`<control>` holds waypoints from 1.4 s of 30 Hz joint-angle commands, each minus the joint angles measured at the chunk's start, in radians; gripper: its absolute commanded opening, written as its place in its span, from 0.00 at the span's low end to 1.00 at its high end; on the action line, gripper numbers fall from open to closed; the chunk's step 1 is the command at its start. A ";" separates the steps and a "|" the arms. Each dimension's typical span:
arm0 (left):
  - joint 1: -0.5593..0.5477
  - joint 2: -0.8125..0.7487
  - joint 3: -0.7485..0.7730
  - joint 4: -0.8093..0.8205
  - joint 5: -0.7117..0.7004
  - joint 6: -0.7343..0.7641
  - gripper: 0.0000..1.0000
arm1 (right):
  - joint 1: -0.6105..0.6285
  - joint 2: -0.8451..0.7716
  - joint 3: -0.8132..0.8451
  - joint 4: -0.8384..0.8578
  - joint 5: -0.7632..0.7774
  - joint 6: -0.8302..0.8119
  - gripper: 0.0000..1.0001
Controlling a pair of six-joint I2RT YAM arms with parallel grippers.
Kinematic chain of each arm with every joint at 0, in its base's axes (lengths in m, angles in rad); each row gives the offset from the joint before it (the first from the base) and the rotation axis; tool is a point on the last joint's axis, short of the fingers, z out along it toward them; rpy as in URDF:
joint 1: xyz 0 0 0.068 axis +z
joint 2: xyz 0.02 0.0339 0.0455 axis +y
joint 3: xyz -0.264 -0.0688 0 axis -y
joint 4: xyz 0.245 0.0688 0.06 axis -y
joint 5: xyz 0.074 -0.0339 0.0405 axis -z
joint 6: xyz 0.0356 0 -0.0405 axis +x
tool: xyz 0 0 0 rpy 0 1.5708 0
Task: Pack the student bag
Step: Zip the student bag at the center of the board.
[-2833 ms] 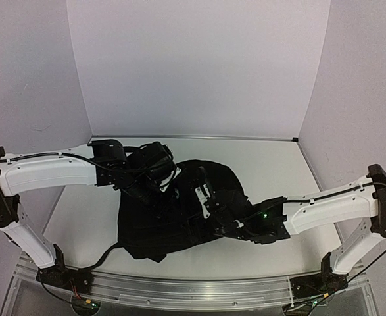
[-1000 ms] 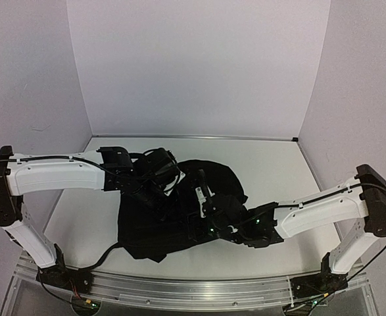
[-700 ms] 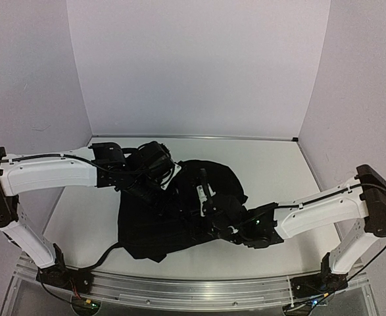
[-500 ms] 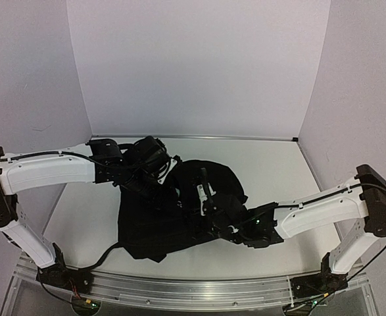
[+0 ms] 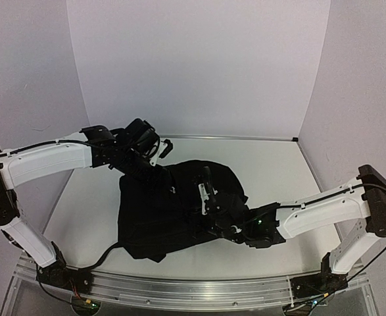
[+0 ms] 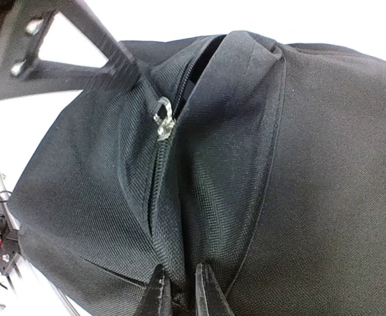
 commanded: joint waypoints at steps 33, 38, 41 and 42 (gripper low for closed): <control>0.392 0.345 0.255 0.158 0.184 0.028 0.00 | 0.017 -0.107 -0.055 -0.045 0.018 0.015 0.06; 0.409 0.376 0.271 0.165 0.208 0.028 0.00 | 0.018 -0.112 -0.057 -0.045 0.019 0.019 0.05; 0.410 0.368 0.264 0.173 0.236 0.036 0.00 | 0.018 -0.116 -0.054 -0.045 0.022 0.023 0.05; 0.410 0.364 0.259 0.177 0.253 0.045 0.00 | 0.018 -0.116 -0.051 -0.045 0.022 0.024 0.05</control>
